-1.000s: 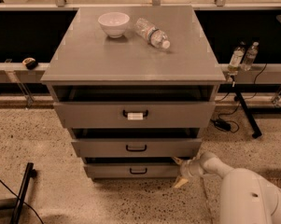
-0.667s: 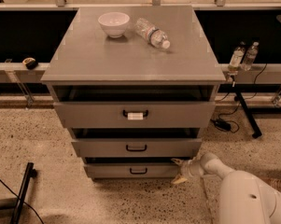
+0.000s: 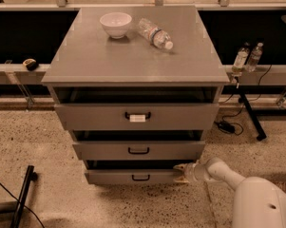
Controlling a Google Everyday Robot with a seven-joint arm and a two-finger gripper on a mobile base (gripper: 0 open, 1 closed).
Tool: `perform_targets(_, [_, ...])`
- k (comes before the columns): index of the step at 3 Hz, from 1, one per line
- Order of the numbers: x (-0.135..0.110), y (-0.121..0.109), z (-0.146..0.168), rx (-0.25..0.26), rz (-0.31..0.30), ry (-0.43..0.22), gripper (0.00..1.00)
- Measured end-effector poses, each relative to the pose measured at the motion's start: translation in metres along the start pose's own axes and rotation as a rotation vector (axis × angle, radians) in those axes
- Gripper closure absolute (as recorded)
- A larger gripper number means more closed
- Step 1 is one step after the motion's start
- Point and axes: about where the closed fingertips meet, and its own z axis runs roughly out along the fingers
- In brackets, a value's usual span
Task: Open bottom drawer
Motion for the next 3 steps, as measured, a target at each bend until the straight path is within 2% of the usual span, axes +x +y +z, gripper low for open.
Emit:
perform_targets(1, [-0.008,0.009,0.002,-0.035,-0.023,-0.007,0.67])
perform_targets(2, [-0.02,0.025,0.004,-0.105,-0.057,-0.018,0.5])
perform_targets(3, [-0.02,0.025,0.004,-0.105,-0.057,-0.018,0.27])
